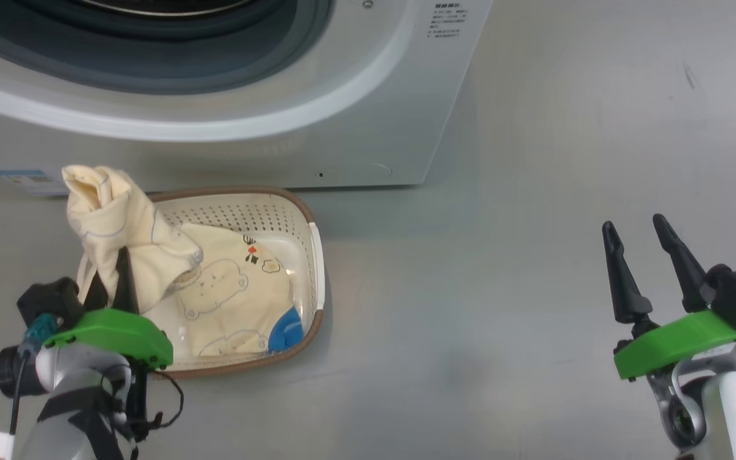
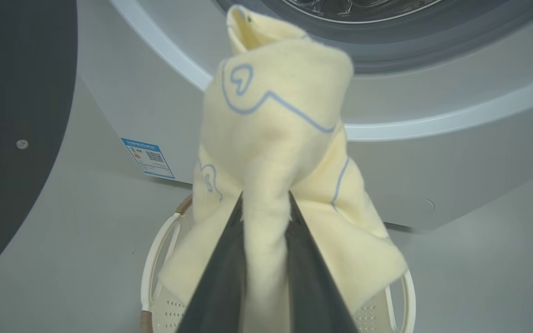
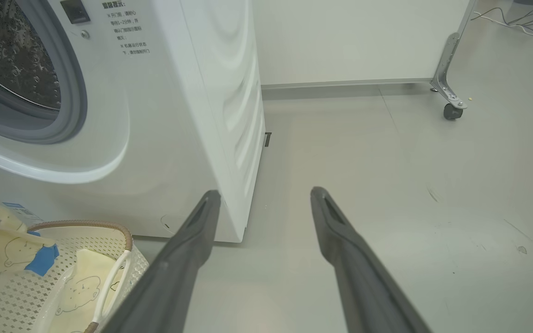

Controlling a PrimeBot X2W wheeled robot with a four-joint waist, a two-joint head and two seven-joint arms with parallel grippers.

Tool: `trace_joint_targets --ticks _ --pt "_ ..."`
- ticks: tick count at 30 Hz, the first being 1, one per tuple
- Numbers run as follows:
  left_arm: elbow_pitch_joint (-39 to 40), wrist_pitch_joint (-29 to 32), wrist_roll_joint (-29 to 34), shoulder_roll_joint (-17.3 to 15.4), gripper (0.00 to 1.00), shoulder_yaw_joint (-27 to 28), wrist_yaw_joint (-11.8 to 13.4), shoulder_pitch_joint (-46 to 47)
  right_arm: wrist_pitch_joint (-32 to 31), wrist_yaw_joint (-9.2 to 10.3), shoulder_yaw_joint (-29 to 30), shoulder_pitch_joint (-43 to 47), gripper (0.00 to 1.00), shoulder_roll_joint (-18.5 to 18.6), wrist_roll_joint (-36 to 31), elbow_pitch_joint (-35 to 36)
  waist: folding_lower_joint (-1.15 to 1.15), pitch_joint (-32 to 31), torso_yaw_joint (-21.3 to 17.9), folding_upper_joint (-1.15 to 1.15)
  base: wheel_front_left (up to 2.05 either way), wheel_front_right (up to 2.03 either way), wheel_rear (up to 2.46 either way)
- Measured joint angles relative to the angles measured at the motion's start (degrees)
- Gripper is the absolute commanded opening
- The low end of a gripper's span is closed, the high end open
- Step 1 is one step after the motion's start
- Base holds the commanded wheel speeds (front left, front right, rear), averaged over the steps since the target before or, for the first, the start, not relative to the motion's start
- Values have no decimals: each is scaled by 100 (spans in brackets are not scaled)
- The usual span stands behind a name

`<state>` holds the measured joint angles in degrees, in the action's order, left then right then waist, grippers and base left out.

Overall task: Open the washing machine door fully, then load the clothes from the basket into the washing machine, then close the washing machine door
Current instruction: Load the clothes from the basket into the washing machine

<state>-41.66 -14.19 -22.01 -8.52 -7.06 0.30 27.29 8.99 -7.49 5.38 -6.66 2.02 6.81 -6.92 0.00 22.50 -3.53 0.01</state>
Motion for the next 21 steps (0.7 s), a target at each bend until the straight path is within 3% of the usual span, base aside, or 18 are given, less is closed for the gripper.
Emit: trace_joint_targets --ticks 8,21 --pt "1066 0 325 78 0 140 119 -1017 -111 0 0 346 100 0 -85 -65 0 -840 85 0 0 0 0" --pt "1868 76 388 57 0 134 310 -2032 -257 0 -10 880 100 -1 -82 -49 -1 -1753 216 0 0 0 0"
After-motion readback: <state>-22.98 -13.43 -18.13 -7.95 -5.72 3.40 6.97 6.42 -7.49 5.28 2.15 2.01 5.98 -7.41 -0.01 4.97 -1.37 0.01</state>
